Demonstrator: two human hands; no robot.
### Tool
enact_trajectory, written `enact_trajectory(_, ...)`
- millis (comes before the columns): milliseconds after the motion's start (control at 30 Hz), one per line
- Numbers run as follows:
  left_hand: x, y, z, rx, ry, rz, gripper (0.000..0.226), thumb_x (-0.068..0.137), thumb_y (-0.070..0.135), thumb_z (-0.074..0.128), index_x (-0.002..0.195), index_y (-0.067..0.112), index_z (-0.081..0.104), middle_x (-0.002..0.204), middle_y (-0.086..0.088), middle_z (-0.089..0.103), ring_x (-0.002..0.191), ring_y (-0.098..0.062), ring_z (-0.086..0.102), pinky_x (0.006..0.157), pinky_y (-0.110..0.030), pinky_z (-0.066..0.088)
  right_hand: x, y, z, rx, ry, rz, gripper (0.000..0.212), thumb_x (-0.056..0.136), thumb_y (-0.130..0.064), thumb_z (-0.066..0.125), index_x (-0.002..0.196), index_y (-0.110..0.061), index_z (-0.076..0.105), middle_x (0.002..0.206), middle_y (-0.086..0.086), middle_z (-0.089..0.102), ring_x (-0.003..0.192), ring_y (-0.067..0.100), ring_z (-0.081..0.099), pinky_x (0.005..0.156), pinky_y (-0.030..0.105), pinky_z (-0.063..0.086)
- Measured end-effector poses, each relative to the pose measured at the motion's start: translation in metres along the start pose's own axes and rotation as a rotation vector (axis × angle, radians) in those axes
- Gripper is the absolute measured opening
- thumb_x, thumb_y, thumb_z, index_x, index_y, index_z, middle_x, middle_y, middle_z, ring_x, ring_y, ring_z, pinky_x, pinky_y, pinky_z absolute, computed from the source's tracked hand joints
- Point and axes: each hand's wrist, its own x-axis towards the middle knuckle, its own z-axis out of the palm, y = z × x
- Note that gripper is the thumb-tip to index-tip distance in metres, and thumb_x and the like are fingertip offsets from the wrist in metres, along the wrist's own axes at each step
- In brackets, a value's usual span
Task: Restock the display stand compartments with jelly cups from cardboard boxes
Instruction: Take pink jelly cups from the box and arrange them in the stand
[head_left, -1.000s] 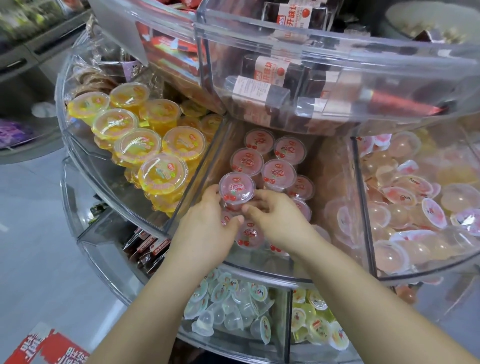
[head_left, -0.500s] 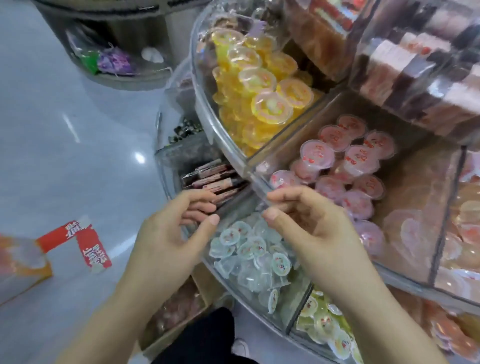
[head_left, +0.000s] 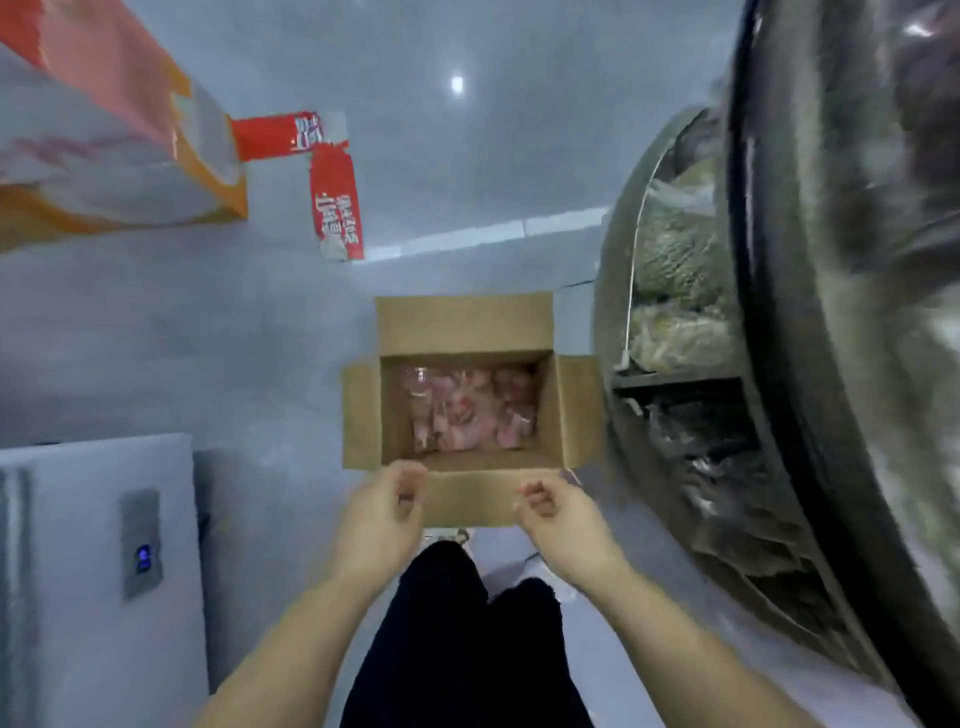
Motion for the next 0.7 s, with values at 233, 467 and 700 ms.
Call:
enact_trajectory(233,0.167,-0.086,0.084,-0.106,-0.100,-0.196,0.036,0.083,0.014,0.064,0.116,0.006,0.052,0.111,-0.006,0.061,0.101,-0.021,0.057,0.089,-0.024,0.043,0.210,0.081,0.055,-0.290,0.078,0.003,0.024,0.087,-0.015,0.059,0.111,-0.010,0.060,0.100,0.008,0.065,0.098,0.023,0.059,0.085,0.026,0.042)
enact_trajectory(467,0.282,-0.135,0.137,0.261,-0.007,-0.075,0.053,0.083,0.023,0.061,0.131,0.007,0.042,0.140,-0.018,0.037,0.122,-0.035,0.044,0.102,-0.034,0.036,0.337,0.128,0.095,-0.782,-0.102,-0.028,0.049,0.086,-0.028,0.058,0.130,-0.010,0.046,0.133,0.018,0.049,0.123,0.033,0.048,0.100,0.034,0.041)
enact_trajectory(700,0.322,-0.162,0.161,0.481,0.192,0.050,0.044,0.080,0.026,0.064,0.119,0.014,0.048,0.129,-0.008,0.047,0.123,-0.030,0.034,0.104,-0.037,0.025,0.384,0.145,0.127,-0.763,-0.096,0.067,0.055,0.083,-0.032,0.064,0.132,-0.012,0.047,0.128,0.015,0.056,0.117,0.030,0.054,0.097,0.033,0.045)
